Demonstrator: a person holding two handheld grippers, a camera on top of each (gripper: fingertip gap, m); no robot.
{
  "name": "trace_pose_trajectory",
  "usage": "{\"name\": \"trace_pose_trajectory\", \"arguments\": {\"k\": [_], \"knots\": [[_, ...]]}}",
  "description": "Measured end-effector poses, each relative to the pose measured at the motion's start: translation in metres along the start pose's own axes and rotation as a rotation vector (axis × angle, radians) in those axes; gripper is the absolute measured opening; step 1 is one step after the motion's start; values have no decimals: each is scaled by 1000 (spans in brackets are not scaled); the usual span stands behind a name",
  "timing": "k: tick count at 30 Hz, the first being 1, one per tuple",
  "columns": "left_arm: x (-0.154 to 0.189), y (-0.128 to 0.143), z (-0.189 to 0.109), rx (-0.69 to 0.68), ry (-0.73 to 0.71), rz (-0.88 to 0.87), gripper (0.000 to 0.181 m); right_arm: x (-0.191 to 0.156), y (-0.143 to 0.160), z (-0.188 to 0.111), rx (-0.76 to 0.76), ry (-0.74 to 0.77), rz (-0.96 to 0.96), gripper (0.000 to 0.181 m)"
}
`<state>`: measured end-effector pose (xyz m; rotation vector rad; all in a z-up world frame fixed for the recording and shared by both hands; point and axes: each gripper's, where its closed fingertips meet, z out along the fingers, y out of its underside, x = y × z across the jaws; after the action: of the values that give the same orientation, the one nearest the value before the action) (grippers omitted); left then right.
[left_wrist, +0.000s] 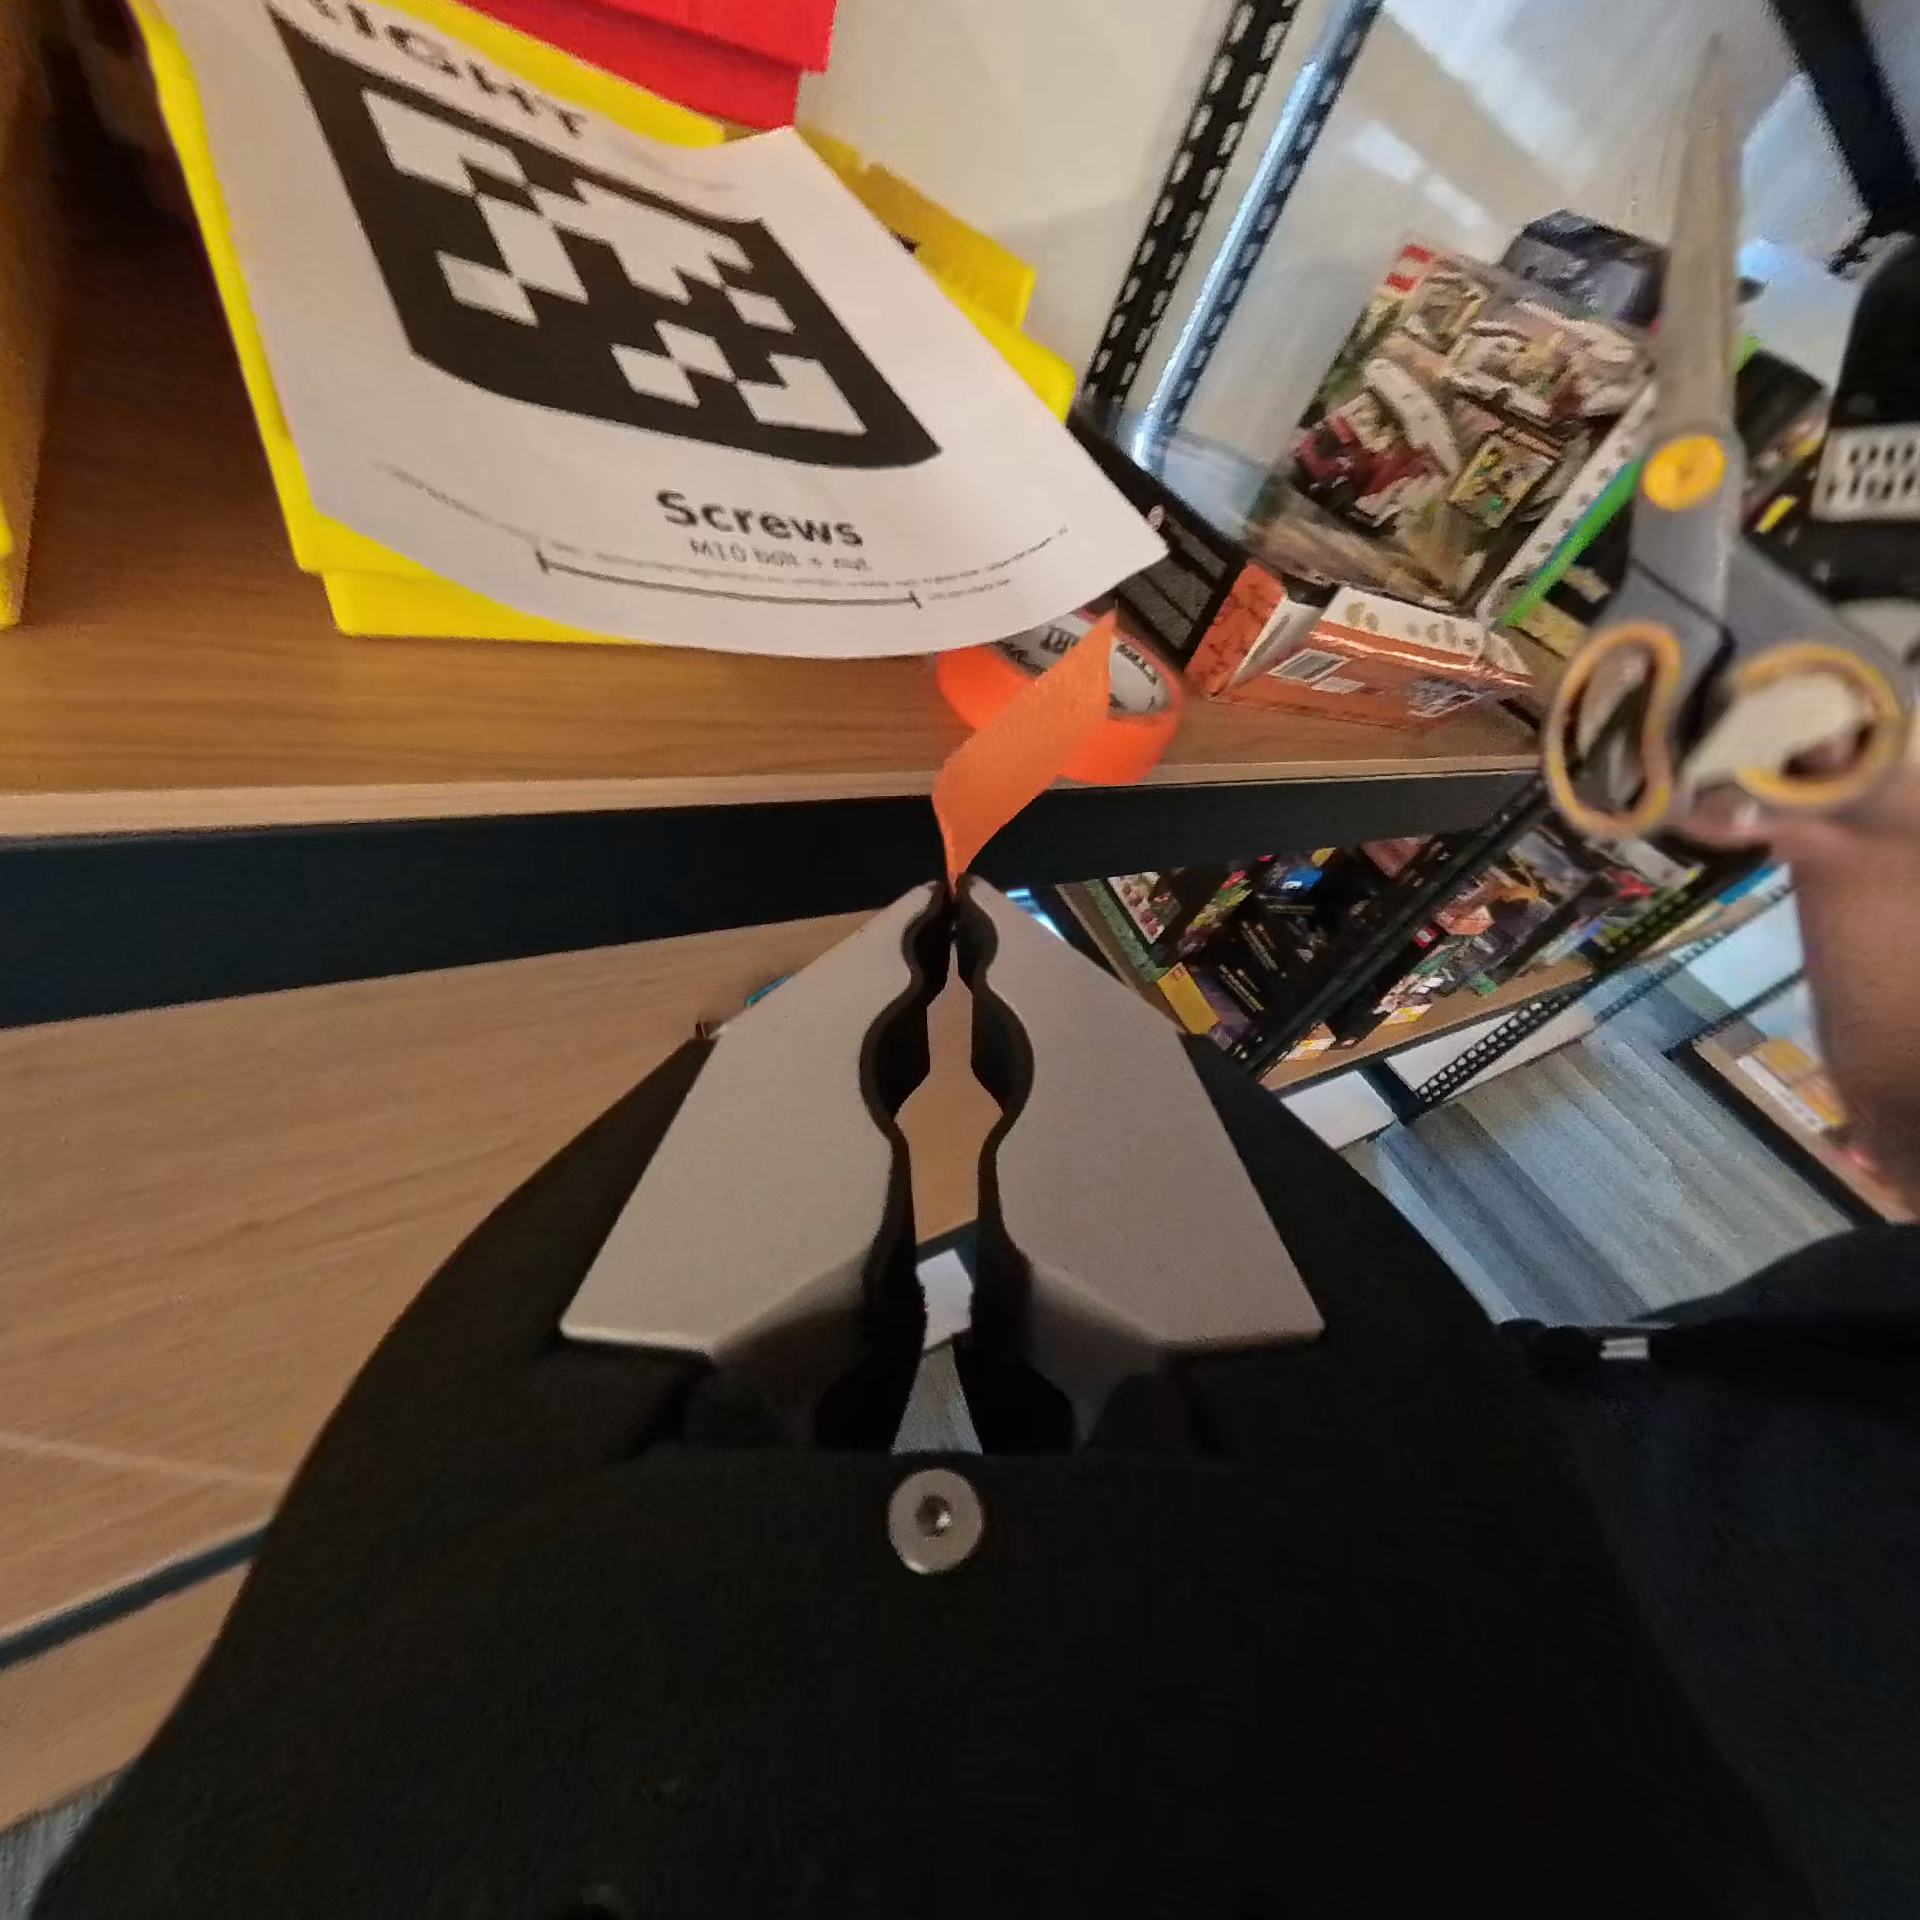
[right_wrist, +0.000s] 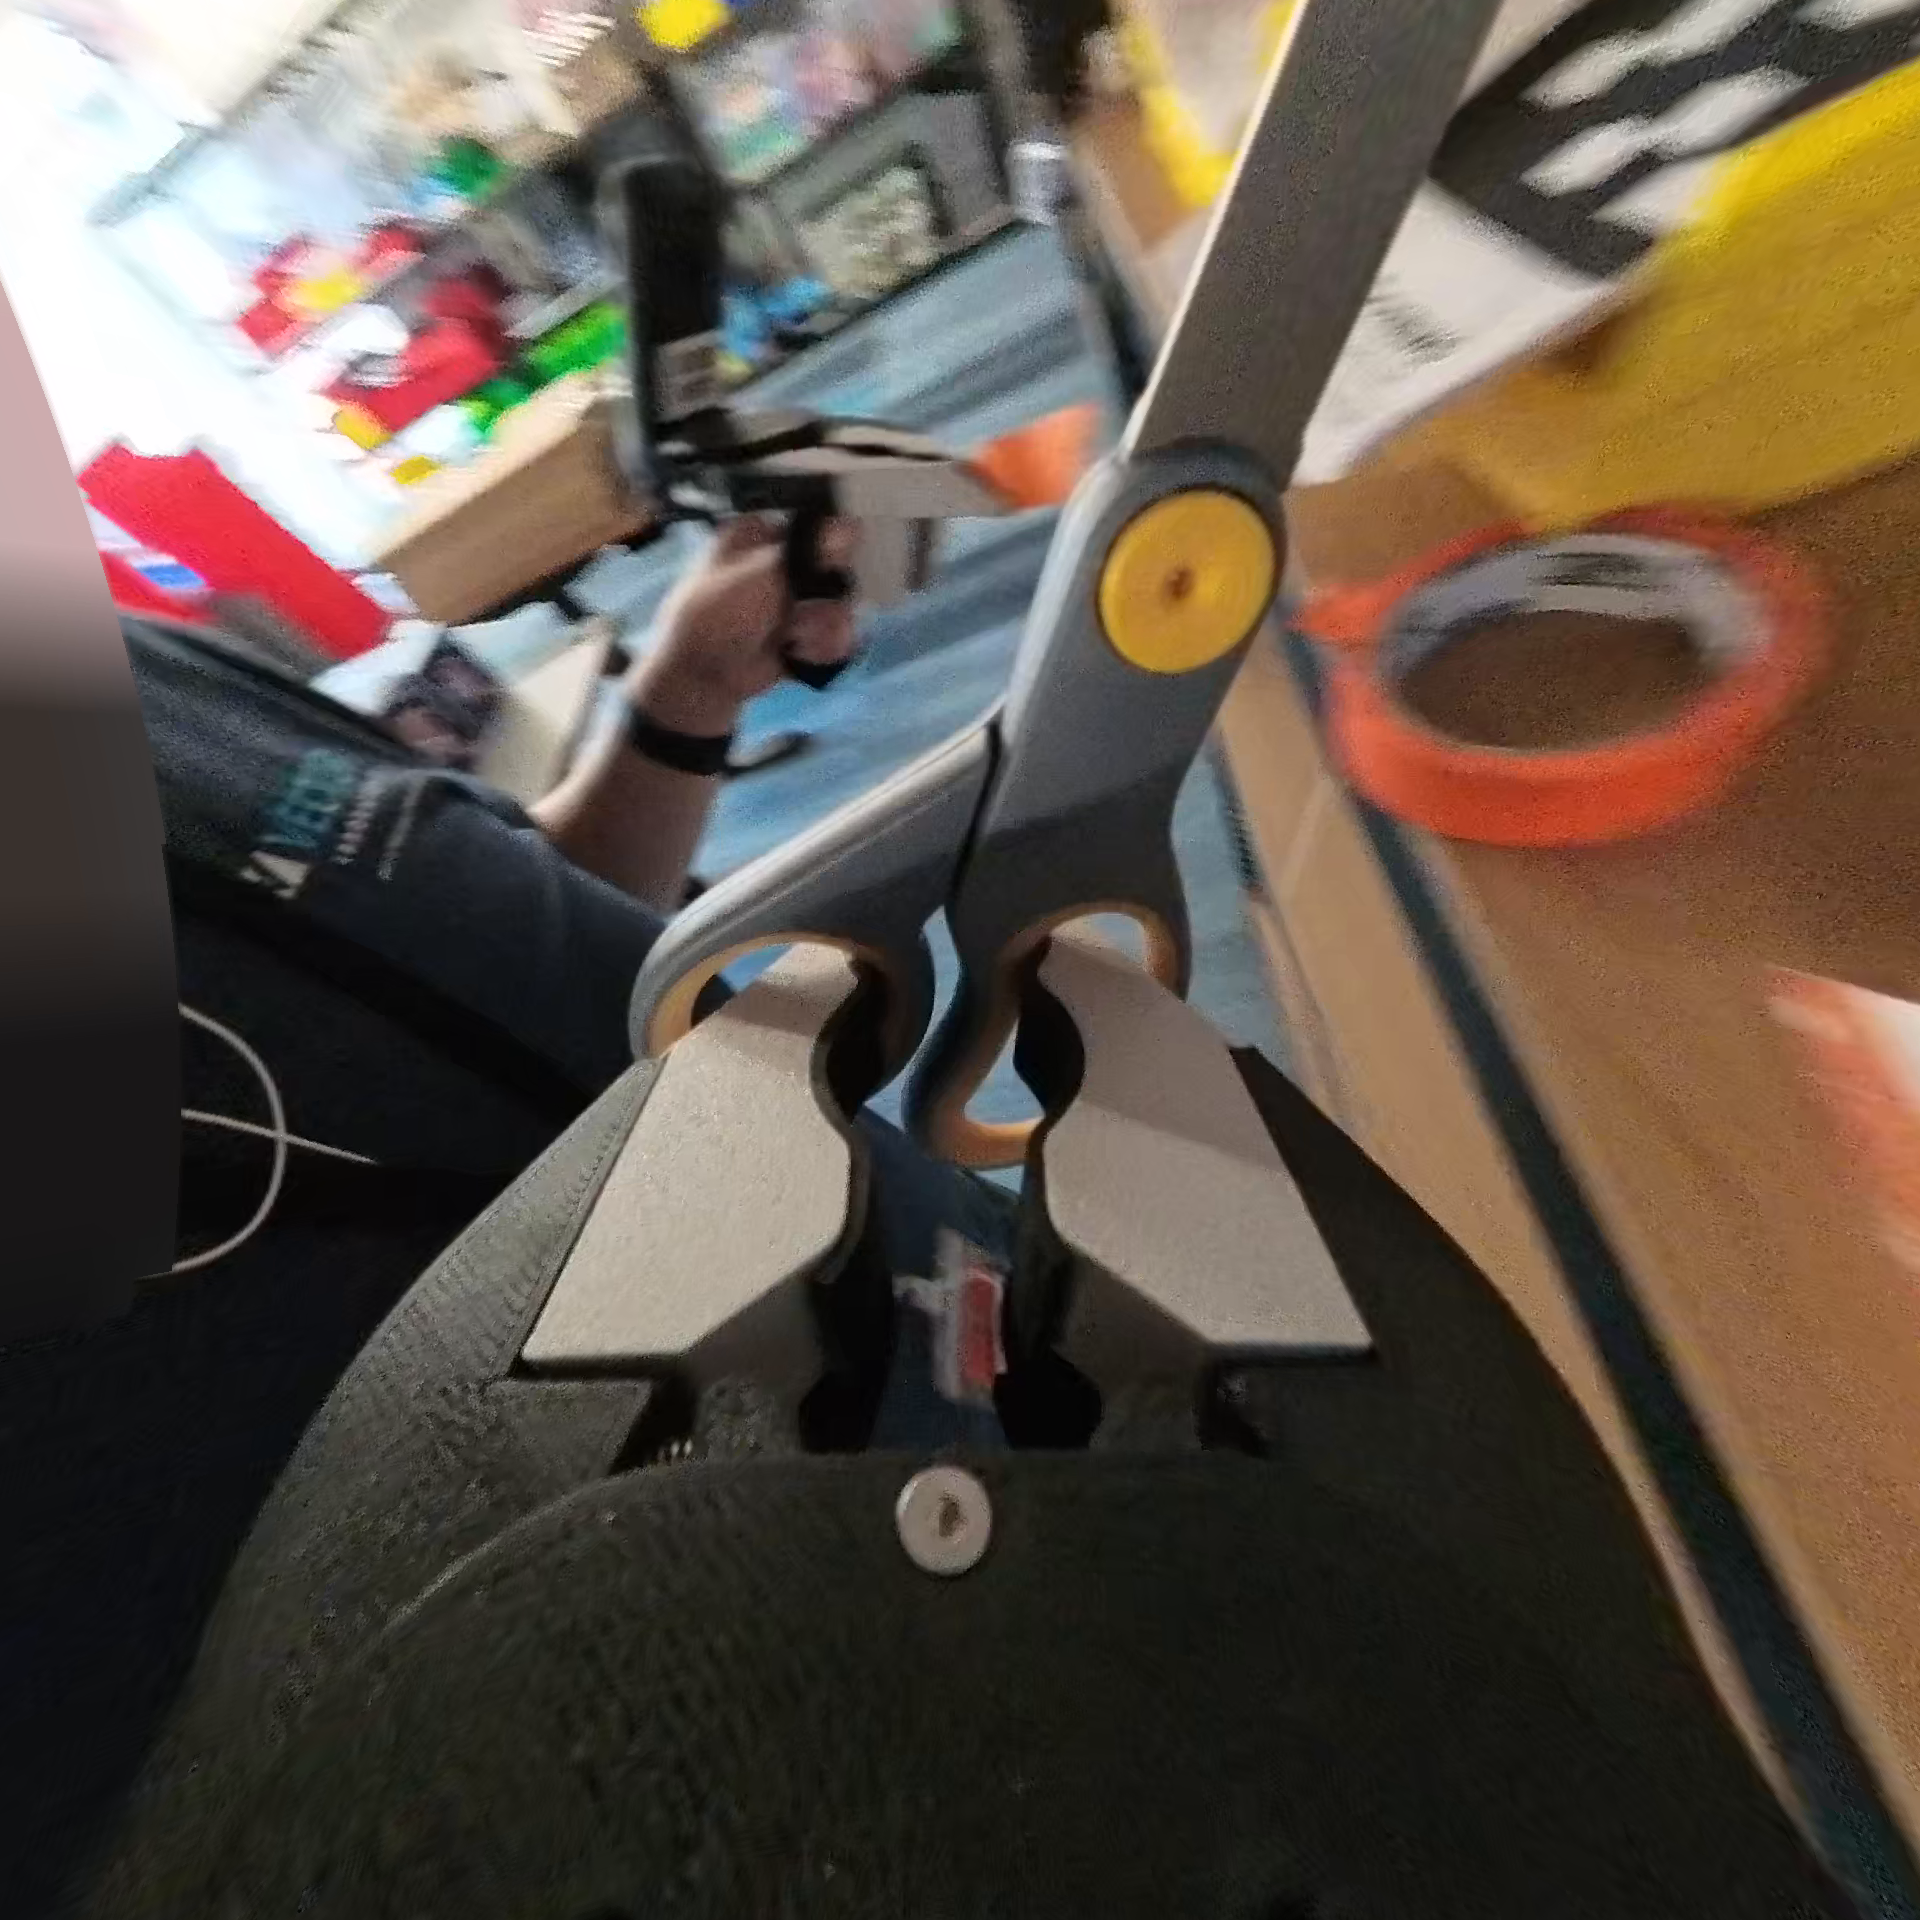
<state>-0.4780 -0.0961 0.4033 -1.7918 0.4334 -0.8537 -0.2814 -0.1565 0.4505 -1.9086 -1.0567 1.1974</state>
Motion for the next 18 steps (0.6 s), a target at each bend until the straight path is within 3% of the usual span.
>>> {"name": "trace_pose_trajectory", "arguments": {"k": [5,9,13,18], "knots": [[-6,-13,-7,6,36,107,0,76,-30,-111,-75,521,69,18],[-4,-26,-14,15,50,202,0,153,-24,-215,-248,994,156,18],[-2,-36,-18,37,71,239,0,202,11,-271,-402,1126,351,18],[-5,-36,-20,22,87,237,0,230,70,-297,-594,1093,617,18]]}}
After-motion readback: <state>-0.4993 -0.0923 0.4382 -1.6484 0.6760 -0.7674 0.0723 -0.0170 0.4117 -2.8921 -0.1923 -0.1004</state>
